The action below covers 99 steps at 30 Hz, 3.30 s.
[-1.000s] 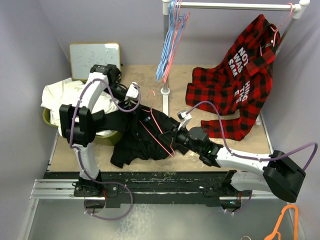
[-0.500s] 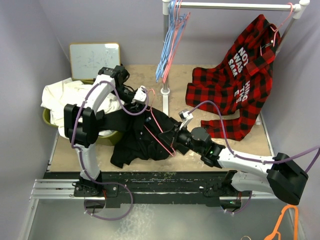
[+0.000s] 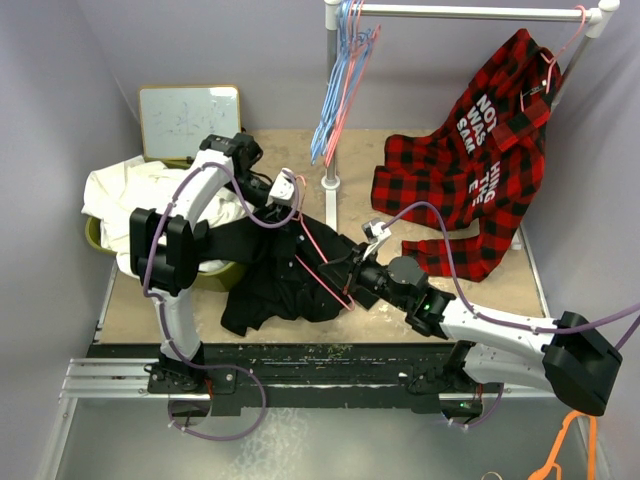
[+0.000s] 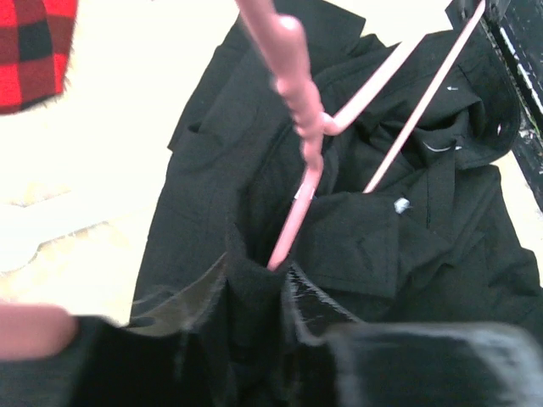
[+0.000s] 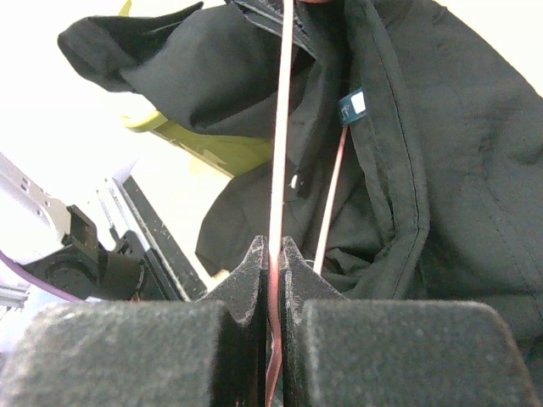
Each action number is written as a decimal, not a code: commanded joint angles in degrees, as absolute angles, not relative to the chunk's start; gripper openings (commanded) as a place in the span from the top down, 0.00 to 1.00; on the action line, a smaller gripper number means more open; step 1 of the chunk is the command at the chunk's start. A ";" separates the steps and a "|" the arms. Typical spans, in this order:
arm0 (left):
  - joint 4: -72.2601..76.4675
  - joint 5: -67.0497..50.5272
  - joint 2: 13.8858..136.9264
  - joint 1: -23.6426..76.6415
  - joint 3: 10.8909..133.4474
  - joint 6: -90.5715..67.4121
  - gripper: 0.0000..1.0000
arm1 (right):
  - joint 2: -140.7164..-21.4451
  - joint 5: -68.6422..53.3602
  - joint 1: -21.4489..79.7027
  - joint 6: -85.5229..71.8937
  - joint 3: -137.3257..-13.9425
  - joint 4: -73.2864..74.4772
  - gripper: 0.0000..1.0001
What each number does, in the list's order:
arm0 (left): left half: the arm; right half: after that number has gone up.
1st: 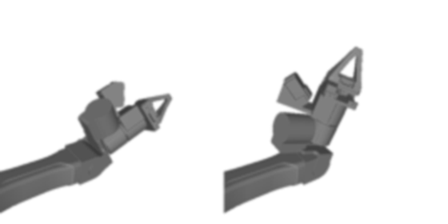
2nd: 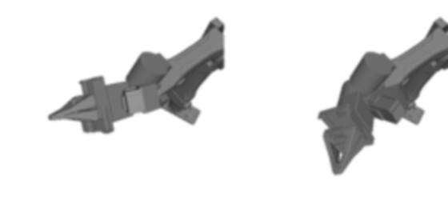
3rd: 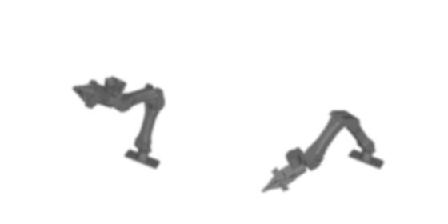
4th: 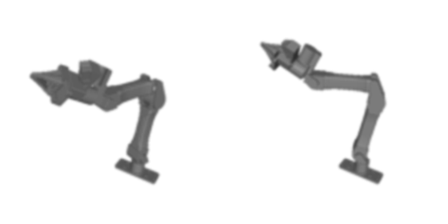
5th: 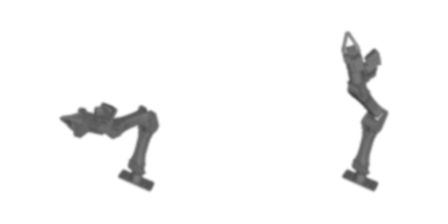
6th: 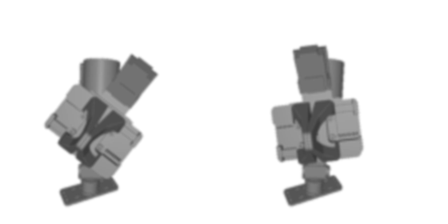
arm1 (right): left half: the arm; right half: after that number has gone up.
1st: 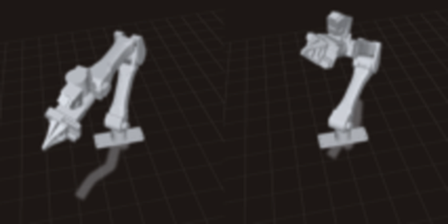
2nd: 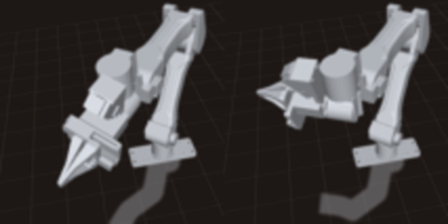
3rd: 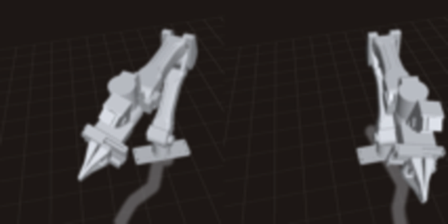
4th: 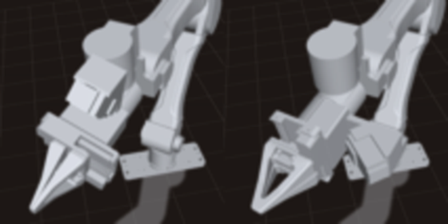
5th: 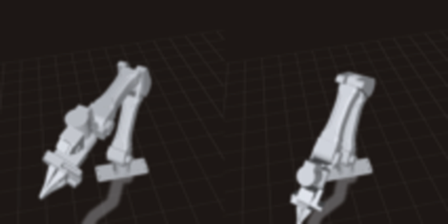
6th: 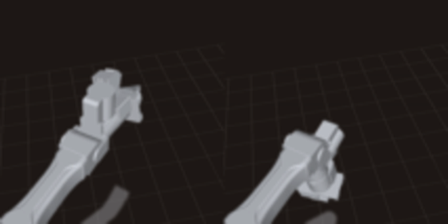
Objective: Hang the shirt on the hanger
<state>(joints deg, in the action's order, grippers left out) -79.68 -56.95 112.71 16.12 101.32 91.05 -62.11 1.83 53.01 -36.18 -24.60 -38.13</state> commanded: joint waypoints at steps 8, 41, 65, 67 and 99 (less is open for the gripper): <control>-88.64 -67.87 106.94 17.49 100.12 88.89 0.70 | -61.44 4.72 52.91 -34.39 -25.49 -47.52 1.00; -47.15 -58.14 78.94 18.86 86.95 38.42 1.00 | -44.87 11.06 52.91 -29.09 -28.02 -34.14 0.77; -52.86 -45.19 70.44 14.65 94.52 31.35 1.00 | -46.62 7.55 52.91 -37.00 -18.20 -38.77 0.06; -53.13 -45.18 70.13 14.68 94.32 31.72 1.00 | -50.21 6.19 52.91 -37.29 -19.47 -42.44 0.10; -68.95 -35.81 70.72 14.68 102.67 57.75 1.00 | -41.12 27.44 51.51 -44.13 -33.23 -4.58 1.00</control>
